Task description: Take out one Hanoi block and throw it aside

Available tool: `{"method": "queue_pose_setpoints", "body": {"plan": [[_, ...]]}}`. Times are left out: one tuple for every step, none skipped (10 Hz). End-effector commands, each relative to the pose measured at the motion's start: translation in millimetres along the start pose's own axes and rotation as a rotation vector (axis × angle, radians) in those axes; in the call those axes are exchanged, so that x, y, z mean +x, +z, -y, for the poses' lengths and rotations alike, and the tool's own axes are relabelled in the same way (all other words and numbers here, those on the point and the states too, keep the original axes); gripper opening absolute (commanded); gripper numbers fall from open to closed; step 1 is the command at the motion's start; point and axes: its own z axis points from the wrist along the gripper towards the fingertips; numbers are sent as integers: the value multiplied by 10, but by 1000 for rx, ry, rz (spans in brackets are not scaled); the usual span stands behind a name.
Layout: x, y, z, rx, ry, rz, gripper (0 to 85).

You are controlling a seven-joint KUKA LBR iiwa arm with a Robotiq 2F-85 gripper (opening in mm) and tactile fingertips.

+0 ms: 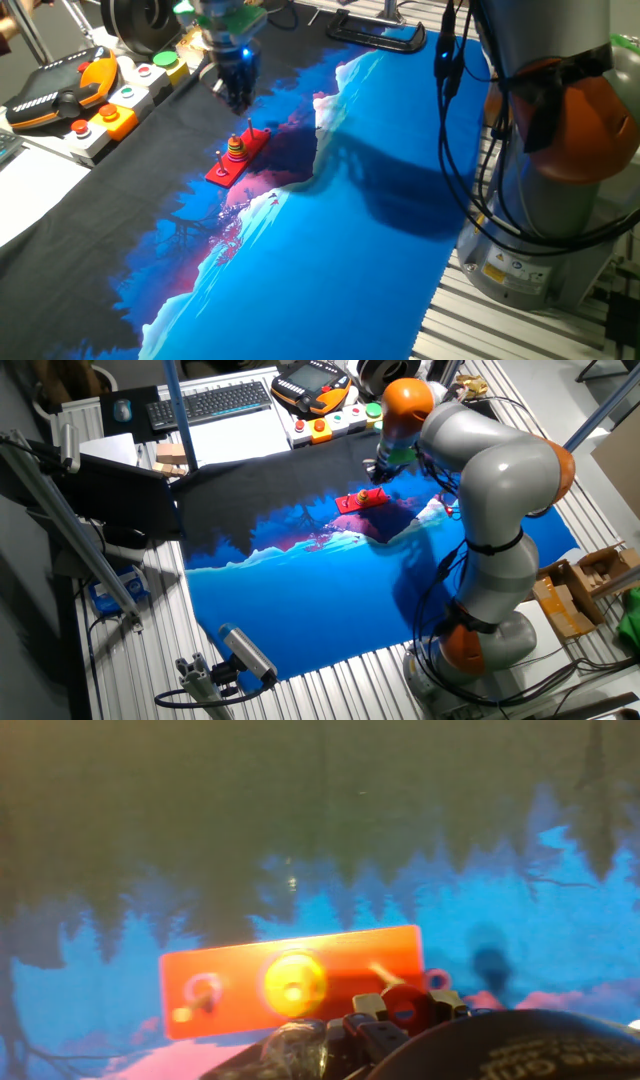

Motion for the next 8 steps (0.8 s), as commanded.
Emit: {"method": "queue_pose_setpoints", "body": {"plan": [[3, 19, 104, -3, -4, 0, 7], [14, 43, 191, -4, -7, 4, 7], [26, 73, 274, -5, -7, 6, 7], [38, 109, 334, -5, -7, 6, 7], [57, 167, 400, -9, -13, 8, 7], [63, 236, 453, -13, -22, 13, 7], [21, 310, 480, -20, -26, 14, 7], [-33, 372, 495, -30, -30, 11, 7]]}}
